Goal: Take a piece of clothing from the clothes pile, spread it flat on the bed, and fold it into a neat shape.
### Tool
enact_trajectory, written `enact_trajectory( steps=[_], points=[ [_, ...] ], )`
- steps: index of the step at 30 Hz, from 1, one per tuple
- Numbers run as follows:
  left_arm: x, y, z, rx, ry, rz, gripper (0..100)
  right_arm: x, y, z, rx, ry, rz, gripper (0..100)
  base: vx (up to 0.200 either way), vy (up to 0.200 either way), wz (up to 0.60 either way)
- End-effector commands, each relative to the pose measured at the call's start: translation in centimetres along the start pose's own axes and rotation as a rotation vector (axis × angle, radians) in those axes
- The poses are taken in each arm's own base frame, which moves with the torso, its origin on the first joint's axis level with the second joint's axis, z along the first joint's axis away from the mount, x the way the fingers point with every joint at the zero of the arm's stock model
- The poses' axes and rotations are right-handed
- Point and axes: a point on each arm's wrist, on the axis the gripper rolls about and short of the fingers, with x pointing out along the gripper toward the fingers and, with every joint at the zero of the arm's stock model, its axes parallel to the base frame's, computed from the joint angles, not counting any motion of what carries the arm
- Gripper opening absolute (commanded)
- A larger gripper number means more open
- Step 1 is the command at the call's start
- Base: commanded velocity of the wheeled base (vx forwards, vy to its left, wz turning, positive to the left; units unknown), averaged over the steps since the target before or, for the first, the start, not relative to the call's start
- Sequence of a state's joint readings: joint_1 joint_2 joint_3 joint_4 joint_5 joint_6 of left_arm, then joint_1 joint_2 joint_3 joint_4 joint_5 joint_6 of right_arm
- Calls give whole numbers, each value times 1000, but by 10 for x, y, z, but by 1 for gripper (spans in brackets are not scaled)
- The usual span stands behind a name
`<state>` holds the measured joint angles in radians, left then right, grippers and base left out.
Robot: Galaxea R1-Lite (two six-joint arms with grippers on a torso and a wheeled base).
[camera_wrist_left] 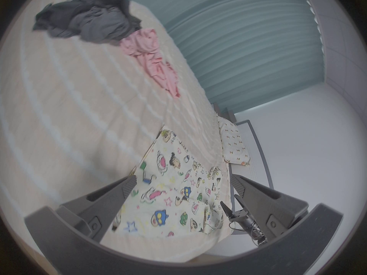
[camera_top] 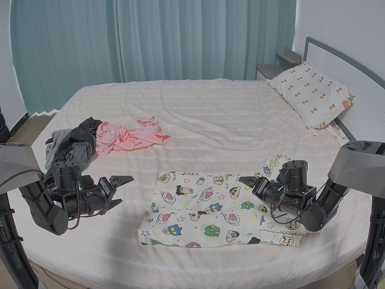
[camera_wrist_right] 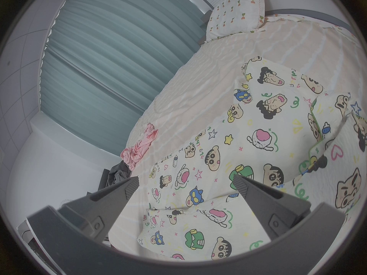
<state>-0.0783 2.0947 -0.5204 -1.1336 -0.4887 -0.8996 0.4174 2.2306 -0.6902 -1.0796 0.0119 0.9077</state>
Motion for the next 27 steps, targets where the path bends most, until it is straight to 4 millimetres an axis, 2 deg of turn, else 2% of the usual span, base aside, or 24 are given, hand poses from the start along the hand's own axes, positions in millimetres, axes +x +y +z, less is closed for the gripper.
enact_trajectory(
  steps=[1, 5, 6, 7, 8, 9, 11, 16, 19, 22, 25, 27],
  points=[
    [44, -17, 23, 114, 29, -11, 100, 0, -1, -1, 2, 4, -4, 100, 0, 0, 0],
    [89, -19, 35, 159, 34, 102, 100, -2, -3, -3, 2, 10, -11, 100, 0, 0, 0],
    [93, -17, 35, 166, 30, 113, 100, -2, -3, -3, 2, 9, -9, 100, 0, 0, 0],
    [115, -9, 33, 211, -4, 167, 100, -2, -3, -3, 1, 6, -5, 100, 0, 0, 0],
    [115, -9, 33, 211, -4, 167, 100, -2, -3, -3, 1, 6, -5, 100, 0, 0, 0],
    [132, -2, 25, 224, -10, 195, 100, -3, -4, -3, 0, -1, 2, 100, 0, 0, 0],
    [143, 0, 18, 230, 3, 194, 100, -3, -3, -4, -2, -6, 12, 100, 0, 0, 0],
    [146, 1, 9, 232, 26, 207, 100, -4, -3, -5, -4, -3, 14, 100, 0, 0, 0],
    [131, -7, 7, 186, 30, 205, 100, -3, -4, -6, -5, -2, 11, 100, 0, 0, 0],
    [126, -16, 6, 141, 23, 192, 100, -3, -3, -6, -7, -1, 15, 100, 0, 0, 0],
    [123, -26, 6, 119, 34, 173, 100, -3, -3, -6, -5, -2, 15, 100, 0, -200, 0],
    [123, -26, 5, 119, 35, 174, 100, -3, -4, -6, -4, -1, 13, 100, 0, -200, 0]
  ],
)
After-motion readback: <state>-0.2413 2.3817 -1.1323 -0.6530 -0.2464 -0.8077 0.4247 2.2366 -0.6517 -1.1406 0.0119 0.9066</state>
